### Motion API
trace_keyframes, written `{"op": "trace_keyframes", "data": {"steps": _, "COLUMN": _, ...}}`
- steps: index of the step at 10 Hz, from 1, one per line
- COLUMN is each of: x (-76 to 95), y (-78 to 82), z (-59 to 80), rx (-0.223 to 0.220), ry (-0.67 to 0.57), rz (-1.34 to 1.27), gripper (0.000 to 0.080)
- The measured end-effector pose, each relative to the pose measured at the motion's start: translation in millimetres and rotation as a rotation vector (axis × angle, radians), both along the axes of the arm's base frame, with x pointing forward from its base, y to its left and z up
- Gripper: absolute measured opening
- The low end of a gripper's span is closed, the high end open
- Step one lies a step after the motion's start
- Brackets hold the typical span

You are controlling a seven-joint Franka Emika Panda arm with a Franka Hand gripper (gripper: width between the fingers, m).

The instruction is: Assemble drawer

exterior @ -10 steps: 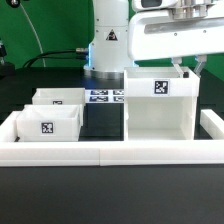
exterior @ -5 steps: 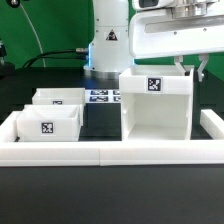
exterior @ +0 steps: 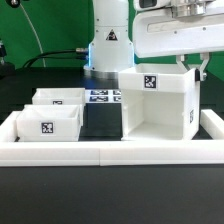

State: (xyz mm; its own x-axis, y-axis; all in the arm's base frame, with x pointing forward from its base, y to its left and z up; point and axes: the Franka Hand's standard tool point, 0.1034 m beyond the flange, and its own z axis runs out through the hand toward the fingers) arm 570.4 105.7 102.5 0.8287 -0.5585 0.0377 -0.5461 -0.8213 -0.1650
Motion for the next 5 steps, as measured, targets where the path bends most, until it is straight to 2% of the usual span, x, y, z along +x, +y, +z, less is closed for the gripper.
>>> {"op": "trace_keyframes", "data": {"steps": 5, "x": 4.5, "y": 6.7, "z": 3.7, "rx": 0.060, "ry": 0.020, "rz": -0.312, "gripper": 0.0039}}
